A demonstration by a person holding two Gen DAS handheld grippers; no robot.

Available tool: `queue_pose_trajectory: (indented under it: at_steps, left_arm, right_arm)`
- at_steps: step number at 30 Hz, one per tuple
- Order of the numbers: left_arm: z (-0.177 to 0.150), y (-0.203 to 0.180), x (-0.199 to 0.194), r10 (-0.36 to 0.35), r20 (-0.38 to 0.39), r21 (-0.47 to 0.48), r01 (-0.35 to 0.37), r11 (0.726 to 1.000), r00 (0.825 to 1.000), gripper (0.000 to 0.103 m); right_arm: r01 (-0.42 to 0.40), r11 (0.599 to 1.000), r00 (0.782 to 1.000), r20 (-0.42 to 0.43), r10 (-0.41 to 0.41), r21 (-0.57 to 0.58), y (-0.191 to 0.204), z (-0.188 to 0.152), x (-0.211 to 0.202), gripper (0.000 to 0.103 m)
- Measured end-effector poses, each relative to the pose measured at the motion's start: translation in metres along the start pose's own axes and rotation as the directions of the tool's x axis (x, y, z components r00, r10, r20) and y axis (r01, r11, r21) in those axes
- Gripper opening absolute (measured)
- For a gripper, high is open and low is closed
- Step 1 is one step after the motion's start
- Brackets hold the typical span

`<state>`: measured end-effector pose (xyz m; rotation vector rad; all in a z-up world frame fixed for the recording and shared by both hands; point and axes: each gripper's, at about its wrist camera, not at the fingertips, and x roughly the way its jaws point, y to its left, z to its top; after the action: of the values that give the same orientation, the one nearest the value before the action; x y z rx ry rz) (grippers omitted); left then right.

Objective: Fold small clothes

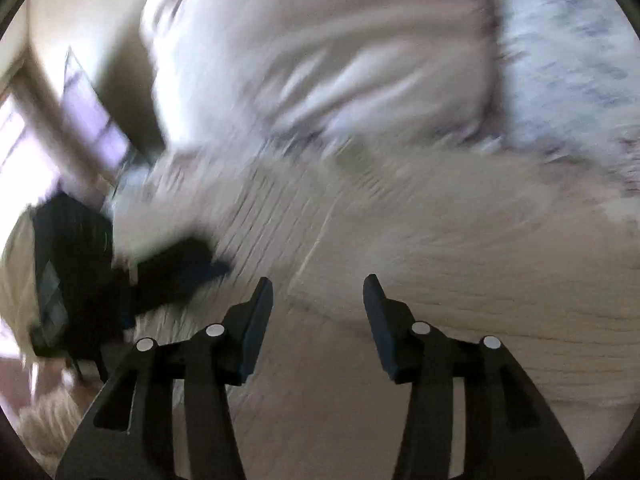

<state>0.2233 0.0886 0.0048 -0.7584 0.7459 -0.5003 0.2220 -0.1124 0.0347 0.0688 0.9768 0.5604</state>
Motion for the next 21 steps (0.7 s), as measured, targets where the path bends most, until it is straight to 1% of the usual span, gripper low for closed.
queue_pose_trajectory:
  at_steps: [1,3,4,6,8,9,10,11,12,14,16,18,21]
  left_arm:
    - [0.000,0.000,0.000,0.006,-0.001,0.005,-0.006,1.000,1.000,0.091]
    - [-0.001,0.000,0.001,0.015,-0.008,0.013,-0.015,1.000,1.000,0.088]
    - [-0.001,-0.001,0.003,0.017,-0.016,0.017,-0.017,1.000,1.000,0.087]
    - [-0.002,-0.002,0.006,0.019,-0.034,0.024,-0.018,1.000,0.999,0.080]
    - [-0.004,-0.004,0.010,0.026,-0.065,0.018,-0.025,1.000,0.998,0.074]
    - [-0.006,-0.005,0.012,0.023,-0.088,0.007,-0.023,1.000,0.996,0.072]
    - [-0.007,-0.007,0.015,0.013,-0.121,-0.012,-0.015,1.000,0.993,0.071]
    - [-0.009,-0.009,0.018,0.009,-0.145,-0.024,-0.012,1.000,0.989,0.067]
    - [-0.011,-0.013,0.023,0.013,-0.178,-0.038,-0.020,0.999,0.984,0.064]
    - [-0.014,-0.017,0.029,0.021,-0.214,-0.054,-0.033,0.998,0.977,0.062]
    - [-0.015,-0.021,0.037,0.041,-0.238,-0.064,-0.058,0.996,0.970,0.060]
    - [-0.016,-0.023,0.044,0.063,-0.250,-0.078,-0.085,0.993,0.966,0.057]
    - [-0.016,-0.022,0.058,0.075,-0.272,-0.130,-0.114,0.985,0.959,0.049]
  right_arm:
    - [0.004,1.000,1.000,-0.007,-0.004,-0.002,0.002,-0.004,0.002,0.050]
    - [-0.018,0.998,1.000,-0.001,0.018,0.060,-0.009,-0.013,-0.005,0.050]
    - [-0.037,0.993,0.999,0.008,0.036,0.111,-0.019,-0.016,-0.013,0.050]
    - [-0.094,0.961,0.995,0.055,0.082,0.260,-0.052,-0.030,-0.038,0.050]
    - [-0.126,0.909,0.990,0.116,0.087,0.397,-0.088,-0.044,-0.065,0.050]
    - [-0.133,0.886,0.988,0.135,0.080,0.444,-0.103,-0.049,-0.074,0.050]
    - [-0.143,0.853,0.985,0.160,0.070,0.503,-0.119,-0.059,-0.086,0.050]
    - [-0.159,0.796,0.980,0.192,0.055,0.584,-0.141,-0.072,-0.097,0.050]
    - [-0.172,0.755,0.977,0.210,0.046,0.633,-0.156,-0.082,-0.105,0.050]
    - [-0.190,0.664,0.971,0.237,0.019,0.723,-0.186,-0.101,-0.113,0.050]
    - [-0.200,0.581,0.969,0.249,-0.005,0.789,-0.206,-0.119,-0.118,0.050]
    - [-0.221,0.543,0.964,0.267,-0.005,0.810,-0.218,-0.123,-0.110,0.050]
    - [-0.248,0.525,0.951,0.307,-0.026,0.814,-0.226,-0.124,-0.111,0.049]
